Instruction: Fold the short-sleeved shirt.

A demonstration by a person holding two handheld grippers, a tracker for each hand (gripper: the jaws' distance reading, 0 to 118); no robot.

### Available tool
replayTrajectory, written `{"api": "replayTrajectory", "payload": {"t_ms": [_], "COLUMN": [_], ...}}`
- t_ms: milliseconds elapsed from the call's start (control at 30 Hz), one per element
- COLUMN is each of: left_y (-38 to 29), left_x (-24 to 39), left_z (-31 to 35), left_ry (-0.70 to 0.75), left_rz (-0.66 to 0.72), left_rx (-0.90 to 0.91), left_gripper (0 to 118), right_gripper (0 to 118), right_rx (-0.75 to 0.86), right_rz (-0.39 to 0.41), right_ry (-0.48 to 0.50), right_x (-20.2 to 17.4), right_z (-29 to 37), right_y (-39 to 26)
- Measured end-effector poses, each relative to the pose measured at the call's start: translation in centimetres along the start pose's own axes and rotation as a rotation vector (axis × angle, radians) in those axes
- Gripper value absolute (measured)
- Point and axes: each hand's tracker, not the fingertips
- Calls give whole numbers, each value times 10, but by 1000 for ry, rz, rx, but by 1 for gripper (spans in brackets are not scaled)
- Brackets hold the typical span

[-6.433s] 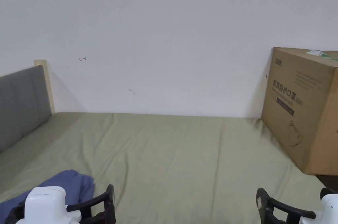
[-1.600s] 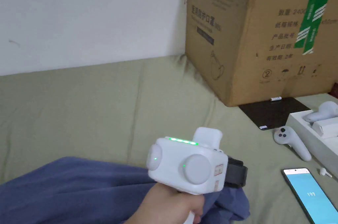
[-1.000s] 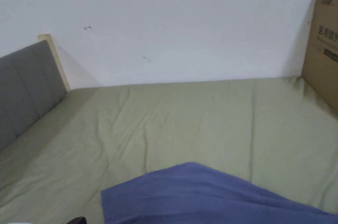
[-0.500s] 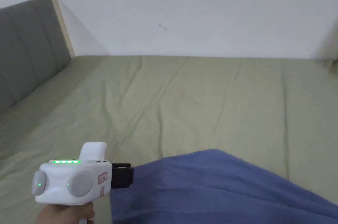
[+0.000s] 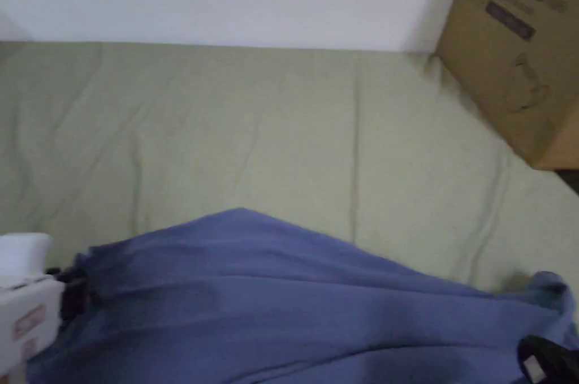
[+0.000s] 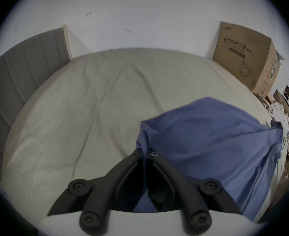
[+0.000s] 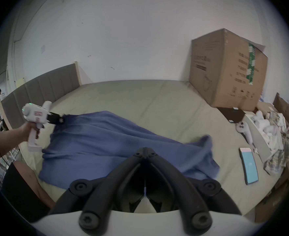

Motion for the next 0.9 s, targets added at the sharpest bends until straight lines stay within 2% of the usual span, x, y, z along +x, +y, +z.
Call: {"api": "replayTrajectory", "payload": {"t_ms": [67,133,167,200,233,267,300,333,400,467,533,567,600,633,667,700,767,833,900], "left_y": [9,19,23,26,25,27,28,29,33,35,35,36,36,41,42,44,44,50,61], "left_x": [-5,-1,-2,-2,-9,-8,-6,-4,1,8,15,17,19,21,24,26,29,27,18], "left_z": [15,29,33,37,33,35,37,39,40,43,44,45,47,49,53,57,74,97,121], "left_ry": [-9,-11,-10,-11,-12,-9,-6,-5,-7,-2,6,0,-4,-7,-10,-16,-34,-41,-51], "left_rz": [36,55,63,73,79,83,86,89,84,51,29,30,30,30,31,34,50,70,94], "left_rx": [46,61,70,79,83,89,98,97,90,88,91,92,92,93,99,107,170,207,251], "left_gripper": [3,3,3,3,3,3,3,3,3,3,3,3,3,3,3,3,3,3,3], "right_gripper": [0,1,17,55,88,109,114,114,114,113,106,88,30,5,5,5,5,5,5], "right_rx": [-28,-72,-142,-209,-239,-260,-248,-262,-319,-337,-306,-309,-287,-272,-304,-304,-289,-205,-143], "right_rz": [-73,-132,-189,-255,-278,-257,-224,-189,-167,-192,-257,-268,-252,-217,-162,-129,-150,-193,-185], "right_ry": [-47,-135,-167,-167,-160,-155,-205,-286,-258,-282,-213,-165,-129,-75,-31,-54,-45,-58,-53], "right_x": [31,66,82,101,115,122,126,128,140,150,157,157,155,149,138,132,131,130,132], "right_z": [7,2,-6,-19,-33,-47,-55,-66,-88,-106,-109,-112,-111,-111,-111,-109,-98,-71,-40], "right_y": [-12,-26,-29,-32,-36,-39,-44,-48,-59,-62,-59,-56,-53,-48,-41,-37,-27,-11,6]}}
